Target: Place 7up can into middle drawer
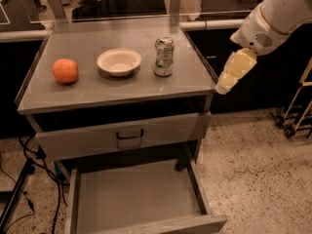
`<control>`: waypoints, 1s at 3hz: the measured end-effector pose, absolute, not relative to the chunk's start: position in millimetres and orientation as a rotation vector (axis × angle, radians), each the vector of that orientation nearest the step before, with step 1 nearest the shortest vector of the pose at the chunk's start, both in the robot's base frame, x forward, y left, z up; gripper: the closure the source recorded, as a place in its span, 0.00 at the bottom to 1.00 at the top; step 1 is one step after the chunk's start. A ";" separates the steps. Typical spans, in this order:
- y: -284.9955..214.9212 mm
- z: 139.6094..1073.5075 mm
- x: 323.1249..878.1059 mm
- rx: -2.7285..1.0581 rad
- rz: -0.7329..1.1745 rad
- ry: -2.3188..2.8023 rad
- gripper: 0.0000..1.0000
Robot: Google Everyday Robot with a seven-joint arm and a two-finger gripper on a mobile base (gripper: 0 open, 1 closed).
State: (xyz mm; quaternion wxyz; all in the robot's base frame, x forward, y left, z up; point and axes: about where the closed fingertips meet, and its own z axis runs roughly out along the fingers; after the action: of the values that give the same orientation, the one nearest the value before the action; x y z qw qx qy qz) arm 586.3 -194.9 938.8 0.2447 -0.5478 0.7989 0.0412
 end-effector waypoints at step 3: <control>-185.8 914.9 615.7 -1.484 0.195 2.163 0.00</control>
Offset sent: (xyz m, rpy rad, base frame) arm 0.0260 0.0081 -0.0166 0.0380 0.0081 0.0064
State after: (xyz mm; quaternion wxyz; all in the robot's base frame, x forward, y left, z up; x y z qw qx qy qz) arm 615.7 -185.8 914.9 0.2528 -0.5458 0.7956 0.0716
